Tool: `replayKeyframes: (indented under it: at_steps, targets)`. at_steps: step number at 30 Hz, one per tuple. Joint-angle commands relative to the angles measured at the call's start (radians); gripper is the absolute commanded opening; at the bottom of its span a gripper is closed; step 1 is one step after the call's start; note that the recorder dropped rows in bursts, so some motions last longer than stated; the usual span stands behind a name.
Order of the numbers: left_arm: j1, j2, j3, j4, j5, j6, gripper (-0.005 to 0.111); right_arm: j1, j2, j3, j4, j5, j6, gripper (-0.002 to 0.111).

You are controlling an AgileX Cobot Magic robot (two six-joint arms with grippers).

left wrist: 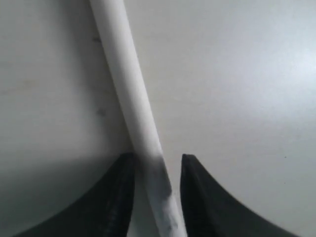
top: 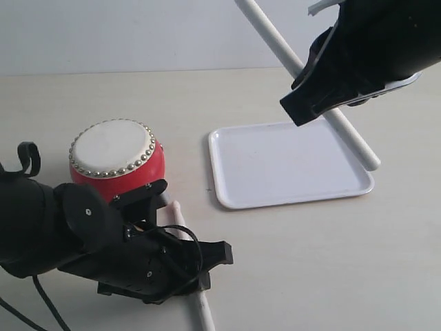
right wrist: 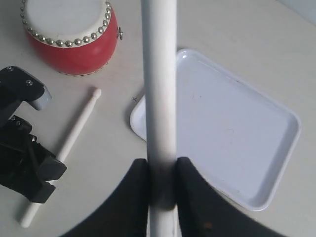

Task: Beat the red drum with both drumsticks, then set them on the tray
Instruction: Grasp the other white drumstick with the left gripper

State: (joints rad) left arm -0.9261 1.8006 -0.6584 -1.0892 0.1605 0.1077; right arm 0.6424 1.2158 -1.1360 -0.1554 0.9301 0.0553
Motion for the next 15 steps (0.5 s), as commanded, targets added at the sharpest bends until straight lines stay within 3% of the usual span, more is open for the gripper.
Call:
replayKeyframes:
  at_steps: [1,6,15]
  targets:
    - [-0.020,0.071,0.016,0.027,0.016,-0.011,0.023,-0.002,-0.007,0.000,0.005,0.004,-0.003,0.000]
    - [-0.020,0.077,0.016,0.080,0.031,-0.011,0.000,-0.002,-0.007,0.000,0.005,0.007,-0.003,0.000]
    - [-0.020,0.077,0.016,0.192,0.056,-0.015,0.000,-0.002,-0.007,0.000,0.027,0.007,-0.003,0.000]
